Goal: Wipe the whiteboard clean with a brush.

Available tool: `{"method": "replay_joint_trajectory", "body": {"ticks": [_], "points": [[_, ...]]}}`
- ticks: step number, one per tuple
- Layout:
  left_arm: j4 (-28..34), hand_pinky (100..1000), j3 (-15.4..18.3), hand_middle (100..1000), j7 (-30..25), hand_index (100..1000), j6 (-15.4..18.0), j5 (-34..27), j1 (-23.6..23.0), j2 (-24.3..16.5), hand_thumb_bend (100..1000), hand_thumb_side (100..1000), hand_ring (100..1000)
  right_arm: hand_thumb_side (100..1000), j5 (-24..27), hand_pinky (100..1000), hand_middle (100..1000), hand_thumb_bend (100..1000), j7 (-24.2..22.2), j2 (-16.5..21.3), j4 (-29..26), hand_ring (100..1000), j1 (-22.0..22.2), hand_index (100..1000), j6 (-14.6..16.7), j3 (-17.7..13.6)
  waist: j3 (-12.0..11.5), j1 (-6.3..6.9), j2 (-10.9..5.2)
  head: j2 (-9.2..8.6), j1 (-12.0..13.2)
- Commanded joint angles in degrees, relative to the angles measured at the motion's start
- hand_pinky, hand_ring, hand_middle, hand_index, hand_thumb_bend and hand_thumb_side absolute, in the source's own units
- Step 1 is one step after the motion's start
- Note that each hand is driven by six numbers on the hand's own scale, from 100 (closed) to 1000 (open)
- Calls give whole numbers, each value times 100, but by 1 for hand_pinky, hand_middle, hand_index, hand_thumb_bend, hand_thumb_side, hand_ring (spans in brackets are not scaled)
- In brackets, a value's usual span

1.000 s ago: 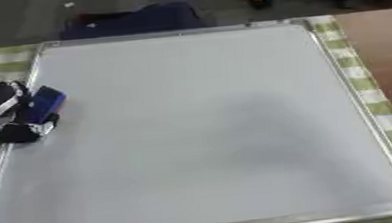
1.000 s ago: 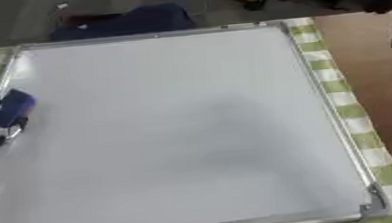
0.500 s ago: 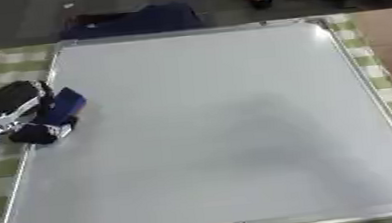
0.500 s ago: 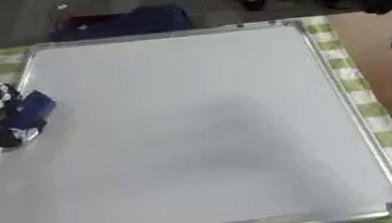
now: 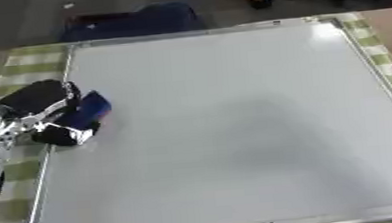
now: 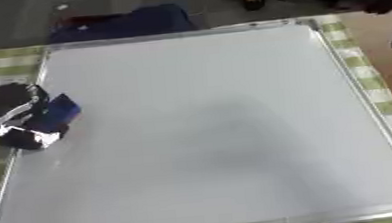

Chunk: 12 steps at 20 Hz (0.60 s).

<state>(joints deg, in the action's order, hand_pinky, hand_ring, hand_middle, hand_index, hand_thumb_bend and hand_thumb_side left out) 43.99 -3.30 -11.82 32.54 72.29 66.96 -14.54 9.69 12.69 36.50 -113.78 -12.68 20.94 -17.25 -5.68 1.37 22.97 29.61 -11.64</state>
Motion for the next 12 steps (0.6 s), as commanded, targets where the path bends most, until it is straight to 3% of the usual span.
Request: {"method": "replay_joint_trajectory", "body": {"ticks": [1, 12], "points": [[12, 624, -99, 220, 16, 143, 21, 142, 62, 151, 136, 464, 454, 951, 35, 734, 455, 194, -14, 87, -81, 579, -65, 260, -24, -58, 34, -6, -99, -63, 26], [41, 619, -162, 216, 164, 144, 65, 375, 112, 464, 127, 465, 450, 949, 65, 734, 454, 194, -37, 78, -81, 579, -102, 261, -48, -60, 94, 22, -85, -105, 48]]}}
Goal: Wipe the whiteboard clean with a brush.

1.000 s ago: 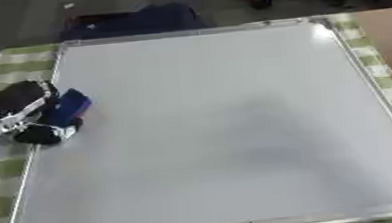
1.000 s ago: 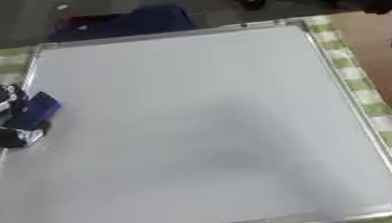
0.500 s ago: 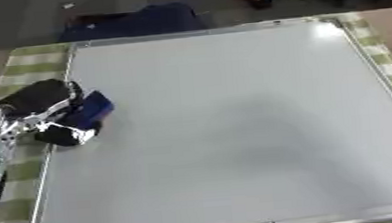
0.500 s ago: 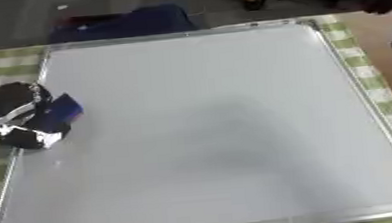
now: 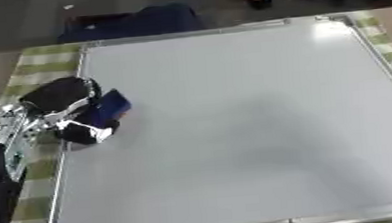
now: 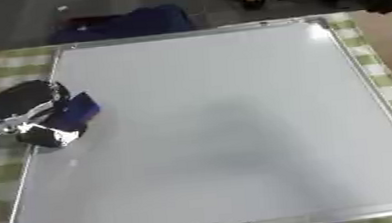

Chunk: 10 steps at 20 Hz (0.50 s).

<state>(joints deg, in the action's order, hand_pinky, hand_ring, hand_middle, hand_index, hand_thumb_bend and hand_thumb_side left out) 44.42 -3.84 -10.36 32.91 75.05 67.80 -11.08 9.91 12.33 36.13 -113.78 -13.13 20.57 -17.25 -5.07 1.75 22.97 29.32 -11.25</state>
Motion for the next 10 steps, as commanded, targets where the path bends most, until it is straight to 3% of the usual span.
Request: {"method": "replay_joint_trajectory", "body": {"ticks": [1, 10], "points": [[6, 618, -109, 216, 22, 144, 32, 96, 30, 130, 126, 465, 450, 949, 45, 734, 454, 194, -4, 114, -81, 579, -57, 261, -13, -60, 36, -16, -86, -80, 6], [100, 606, -107, 207, 91, 145, -68, 13, 75, 236, 104, 467, 439, 948, 52, 735, 454, 193, -20, 107, -81, 579, -62, 261, -29, -60, 30, -16, -93, -70, -21]]}}
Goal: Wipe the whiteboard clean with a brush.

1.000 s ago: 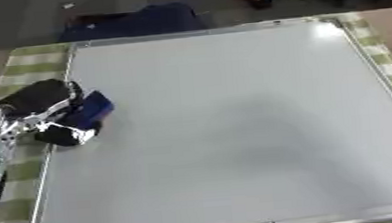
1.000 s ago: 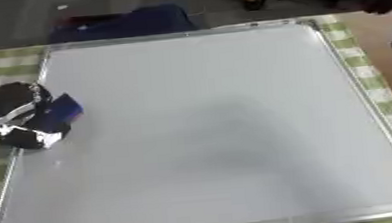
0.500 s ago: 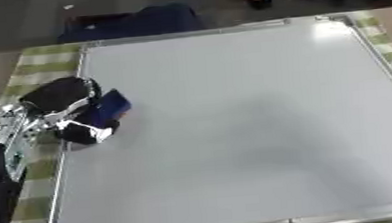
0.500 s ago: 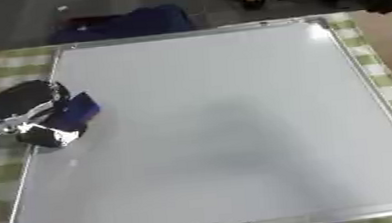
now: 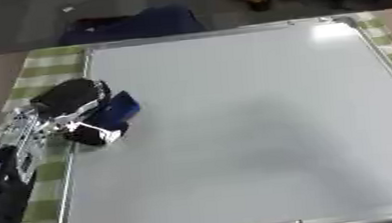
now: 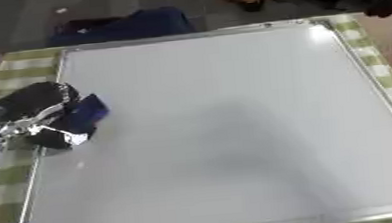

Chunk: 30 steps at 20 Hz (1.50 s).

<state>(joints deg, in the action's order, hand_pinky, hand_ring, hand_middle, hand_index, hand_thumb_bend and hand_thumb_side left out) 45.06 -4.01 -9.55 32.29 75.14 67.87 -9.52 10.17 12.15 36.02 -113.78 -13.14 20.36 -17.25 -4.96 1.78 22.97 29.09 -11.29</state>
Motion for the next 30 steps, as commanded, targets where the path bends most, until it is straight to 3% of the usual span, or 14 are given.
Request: {"method": "replay_joint_trajectory", "body": {"ticks": [1, 22, 30], "points": [[38, 606, -97, 207, -1, 145, 0, -6, 71, 89, 104, 467, 440, 948, 30, 735, 454, 193, 0, 121, -81, 580, -67, 261, -8, -60, 22, -19, -91, -53, -11], [257, 598, -244, 201, -311, 146, 185, -266, 187, 421, 100, 477, 434, 948, 63, 734, 453, 198, -41, 116, -81, 580, -152, 261, -29, -56, 109, 4, -25, -150, 56], [226, 599, -202, 202, -240, 146, 139, -177, 143, 362, 103, 475, 437, 949, 67, 734, 453, 200, -32, 124, -81, 580, -142, 261, -22, -68, 109, 1, -29, -135, 45]]}}
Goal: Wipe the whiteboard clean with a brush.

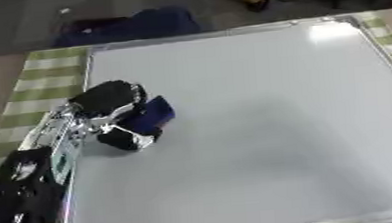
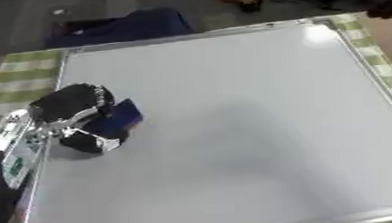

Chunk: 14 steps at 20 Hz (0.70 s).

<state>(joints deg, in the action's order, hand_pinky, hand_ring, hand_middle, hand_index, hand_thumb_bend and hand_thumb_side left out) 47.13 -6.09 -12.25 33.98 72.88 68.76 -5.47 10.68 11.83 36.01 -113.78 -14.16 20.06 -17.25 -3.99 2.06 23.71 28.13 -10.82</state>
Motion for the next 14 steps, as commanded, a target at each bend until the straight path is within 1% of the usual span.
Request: {"method": "replay_joint_trajectory", "body": {"ticks": [1, 9, 14], "points": [[5, 600, 26, 203, 48, 146, -56, 67, 46, -72, 104, 474, 437, 949, 14, 734, 453, 200, 0, 125, -81, 580, -37, 261, 13, -68, 10, -30, -104, -35, -4], [-239, 604, 319, 205, 305, 146, -415, 279, 10, -383, 109, 468, 439, 951, -13, 734, 453, 204, 17, 122, -81, 580, -9, 260, 37, -84, -19, -58, -88, -51, -51], [-317, 600, 478, 202, 389, 144, -592, 281, -5, -534, 106, 469, 435, 952, -33, 734, 453, 208, 20, 118, -81, 580, -4, 260, 57, -86, -45, -90, -62, -64, -74]]}}
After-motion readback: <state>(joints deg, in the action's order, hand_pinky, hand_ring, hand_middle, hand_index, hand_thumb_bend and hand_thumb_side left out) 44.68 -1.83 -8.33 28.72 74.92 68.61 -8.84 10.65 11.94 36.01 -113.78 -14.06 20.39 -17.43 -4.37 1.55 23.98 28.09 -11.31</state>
